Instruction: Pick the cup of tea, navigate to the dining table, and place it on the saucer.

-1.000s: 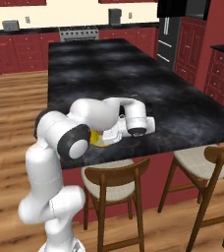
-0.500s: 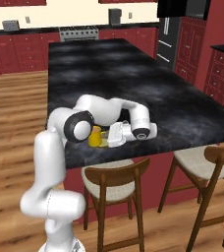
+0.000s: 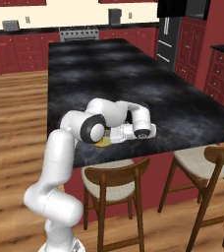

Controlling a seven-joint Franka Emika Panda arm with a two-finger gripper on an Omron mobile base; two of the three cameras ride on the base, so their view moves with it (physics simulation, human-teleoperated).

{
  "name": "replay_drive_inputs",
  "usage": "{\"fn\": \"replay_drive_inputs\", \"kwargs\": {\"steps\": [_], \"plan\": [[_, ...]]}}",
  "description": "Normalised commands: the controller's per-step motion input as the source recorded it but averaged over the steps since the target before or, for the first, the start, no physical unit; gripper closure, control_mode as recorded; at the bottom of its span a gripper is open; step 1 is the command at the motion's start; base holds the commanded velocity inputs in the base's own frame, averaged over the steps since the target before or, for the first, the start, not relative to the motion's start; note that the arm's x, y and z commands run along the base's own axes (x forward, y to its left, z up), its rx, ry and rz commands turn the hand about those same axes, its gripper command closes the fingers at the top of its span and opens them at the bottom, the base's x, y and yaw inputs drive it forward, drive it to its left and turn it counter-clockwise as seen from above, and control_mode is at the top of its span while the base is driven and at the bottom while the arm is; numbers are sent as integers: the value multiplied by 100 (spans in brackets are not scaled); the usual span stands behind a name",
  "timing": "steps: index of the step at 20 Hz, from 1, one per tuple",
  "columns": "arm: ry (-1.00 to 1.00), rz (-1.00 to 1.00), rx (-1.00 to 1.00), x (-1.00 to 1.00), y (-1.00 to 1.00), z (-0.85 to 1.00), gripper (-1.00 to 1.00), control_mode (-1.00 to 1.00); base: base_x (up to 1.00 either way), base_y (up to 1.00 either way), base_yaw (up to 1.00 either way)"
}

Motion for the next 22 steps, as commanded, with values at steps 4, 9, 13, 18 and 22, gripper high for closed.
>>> {"fn": "replay_drive_inputs", "kwargs": {"steps": [4,9,13,18,22], "plan": [[0,0,0,30,5,-26,100,-100,0,0,0],[-2,0,0,14,0,-20,100,-100,0,0,0],[0,0,0,25,-1,-1,100,-100,0,0,0],[0,0,0,29,-4,-1,100,-100,0,0,0],[0,0,0,22,-9,-12,100,-100,0,0,0]]}}
